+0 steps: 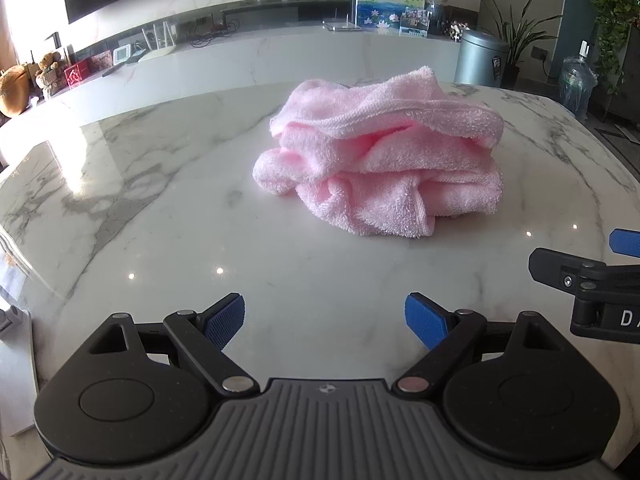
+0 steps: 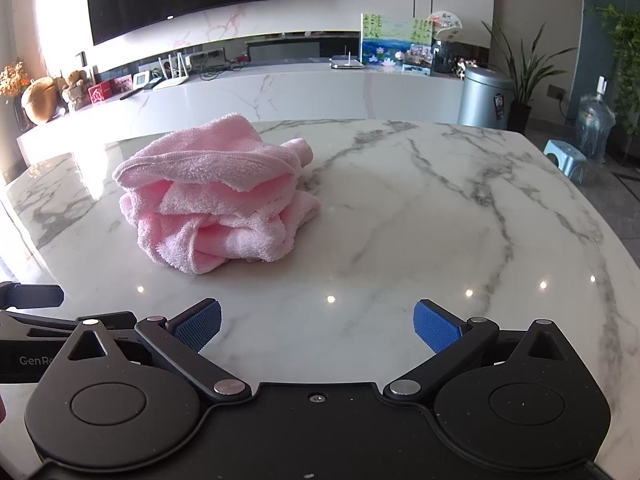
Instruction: Fold towel
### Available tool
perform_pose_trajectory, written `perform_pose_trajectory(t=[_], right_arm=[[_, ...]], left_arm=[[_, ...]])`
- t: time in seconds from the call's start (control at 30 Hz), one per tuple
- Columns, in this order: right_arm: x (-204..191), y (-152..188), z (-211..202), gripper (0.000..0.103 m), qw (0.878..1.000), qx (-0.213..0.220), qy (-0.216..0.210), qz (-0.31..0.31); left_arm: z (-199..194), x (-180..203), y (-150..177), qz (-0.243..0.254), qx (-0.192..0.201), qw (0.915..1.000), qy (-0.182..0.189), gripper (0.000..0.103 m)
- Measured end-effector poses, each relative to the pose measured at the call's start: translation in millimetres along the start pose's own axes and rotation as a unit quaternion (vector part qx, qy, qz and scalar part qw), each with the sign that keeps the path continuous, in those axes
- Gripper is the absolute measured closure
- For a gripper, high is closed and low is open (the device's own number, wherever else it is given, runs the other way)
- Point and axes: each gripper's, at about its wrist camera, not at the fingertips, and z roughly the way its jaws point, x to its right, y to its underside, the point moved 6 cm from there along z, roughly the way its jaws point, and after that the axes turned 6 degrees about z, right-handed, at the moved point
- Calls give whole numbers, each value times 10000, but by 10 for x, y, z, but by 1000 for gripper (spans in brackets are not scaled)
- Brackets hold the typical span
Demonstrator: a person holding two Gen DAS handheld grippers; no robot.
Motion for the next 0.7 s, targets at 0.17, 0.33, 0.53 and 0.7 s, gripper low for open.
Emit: perform_pose_trajectory(t=[0.17,0.33,0.53,0.7], right_arm=[[7,2,31,0,10000,-10,49,-41],[14,4,61,0,9999,-20,99,-81],[-24,41,67,0,9998,10,134,-140],[-23,38,83,0,9999,-8,122,-102]], left_arm=[[8,15,7,45,43,10000,-6,15],[15,30,14,90,86,9999,-11,15],[24,49,22,144,138,9998,-18,15],[26,78,32,164,162,9997,26,15]])
